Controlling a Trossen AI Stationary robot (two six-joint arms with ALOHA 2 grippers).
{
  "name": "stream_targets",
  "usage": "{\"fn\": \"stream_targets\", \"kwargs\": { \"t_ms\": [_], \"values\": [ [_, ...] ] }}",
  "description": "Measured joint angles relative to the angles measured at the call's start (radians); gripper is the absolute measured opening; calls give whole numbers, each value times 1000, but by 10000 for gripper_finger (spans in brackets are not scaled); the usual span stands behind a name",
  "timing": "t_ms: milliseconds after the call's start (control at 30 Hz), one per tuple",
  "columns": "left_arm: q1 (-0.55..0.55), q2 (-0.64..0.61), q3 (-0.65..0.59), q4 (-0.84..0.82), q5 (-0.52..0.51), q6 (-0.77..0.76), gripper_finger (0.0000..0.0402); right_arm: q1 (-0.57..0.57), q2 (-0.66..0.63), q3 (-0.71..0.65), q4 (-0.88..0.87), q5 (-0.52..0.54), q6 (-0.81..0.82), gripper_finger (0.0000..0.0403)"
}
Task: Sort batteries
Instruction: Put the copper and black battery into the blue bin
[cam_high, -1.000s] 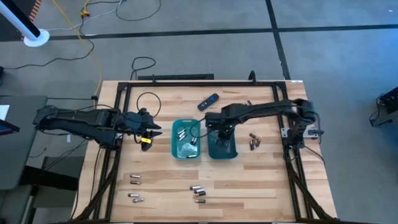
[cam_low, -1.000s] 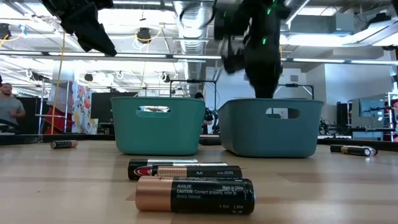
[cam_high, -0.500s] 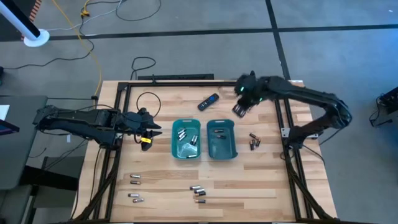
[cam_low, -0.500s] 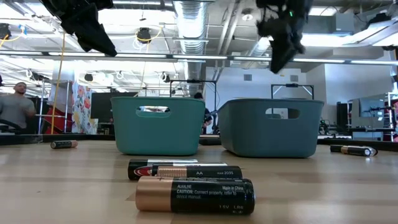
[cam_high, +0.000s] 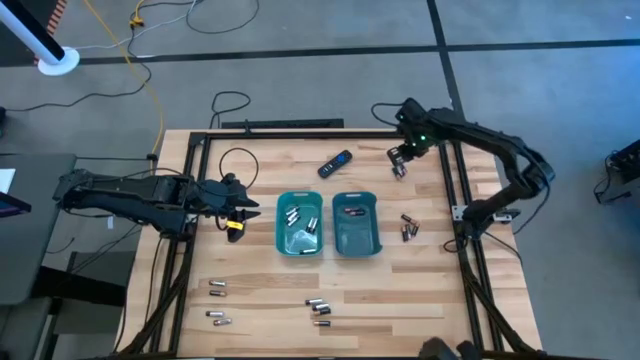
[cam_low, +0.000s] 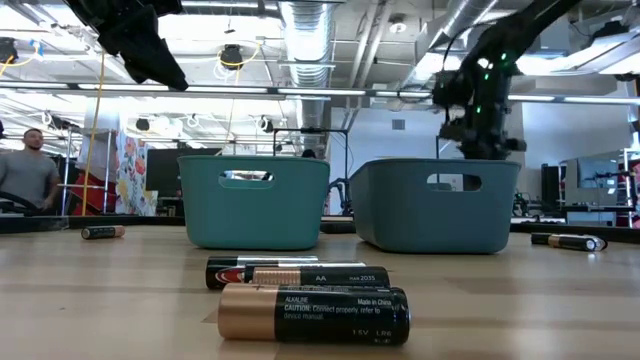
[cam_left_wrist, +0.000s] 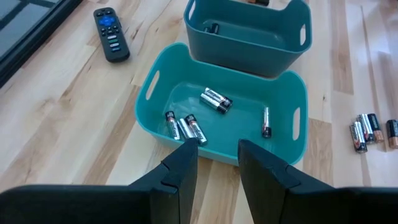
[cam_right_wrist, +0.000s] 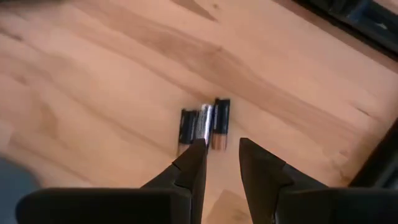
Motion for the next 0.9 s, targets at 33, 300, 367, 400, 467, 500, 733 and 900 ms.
{"fn": "stream_targets", "kwargs": {
  "t_ms": [33,300,367,400,467,500,733,900],
  "values": [
    [0,0,0,0,0,-7,111,-8,21,0,11,-1,-5,111],
    [0,0,0,0,0,-27,111,-28,156,0,44,-1,-30,111],
    [0,0,0,0,0,-29,111,-28,183,0,44,-1,-33,111],
    [0,0,0,0,0,-30,111,-29,193,0,44,-1,-33,111],
    [0,0,0,0,0,-37,111,-29,209,0,45,-1,-33,111],
    [0,0,0,0,0,-39,111,-29,216,0,46,-1,-32,111],
    [0,0,0,0,0,-51,111,-29,229,0,58,-1,-18,111],
    [0,0,0,0,0,-53,111,-47,229,0,57,-1,1,111]
  ]
}}
